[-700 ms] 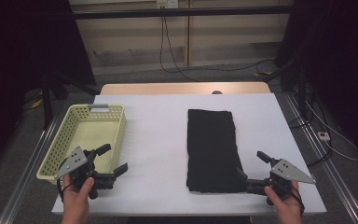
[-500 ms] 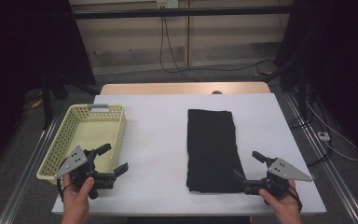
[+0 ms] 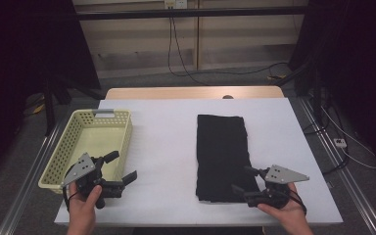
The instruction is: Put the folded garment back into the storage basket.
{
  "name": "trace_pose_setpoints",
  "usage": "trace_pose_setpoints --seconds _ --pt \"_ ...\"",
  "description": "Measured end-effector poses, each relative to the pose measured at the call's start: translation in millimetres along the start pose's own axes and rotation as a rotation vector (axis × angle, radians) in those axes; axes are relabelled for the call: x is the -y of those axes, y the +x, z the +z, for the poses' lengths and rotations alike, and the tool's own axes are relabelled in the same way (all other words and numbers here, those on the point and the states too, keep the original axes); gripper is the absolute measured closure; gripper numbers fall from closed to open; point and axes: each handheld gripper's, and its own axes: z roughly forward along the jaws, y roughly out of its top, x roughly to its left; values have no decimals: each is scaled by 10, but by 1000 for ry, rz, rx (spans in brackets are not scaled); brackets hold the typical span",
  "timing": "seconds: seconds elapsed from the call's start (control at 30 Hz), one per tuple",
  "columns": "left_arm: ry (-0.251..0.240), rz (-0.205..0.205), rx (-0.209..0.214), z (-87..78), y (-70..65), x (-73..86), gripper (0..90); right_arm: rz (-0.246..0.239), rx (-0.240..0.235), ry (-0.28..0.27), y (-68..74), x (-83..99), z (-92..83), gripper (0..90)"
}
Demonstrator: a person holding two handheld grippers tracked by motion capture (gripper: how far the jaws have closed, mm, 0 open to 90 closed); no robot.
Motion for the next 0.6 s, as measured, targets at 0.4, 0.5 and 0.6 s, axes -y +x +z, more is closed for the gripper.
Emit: trace_pose_setpoints --seconds 0.4,0.5,0.6 --pt "6 3 0 19 -8 -1 24 -102 -138 182 158 9 296 460" --pt "14 4 -2 19 -9 5 23 -113 -169 213 198 23 321 504" --pt "20 7 -5 18 -8 7 23 -143 -181 261 241 47 350 511"
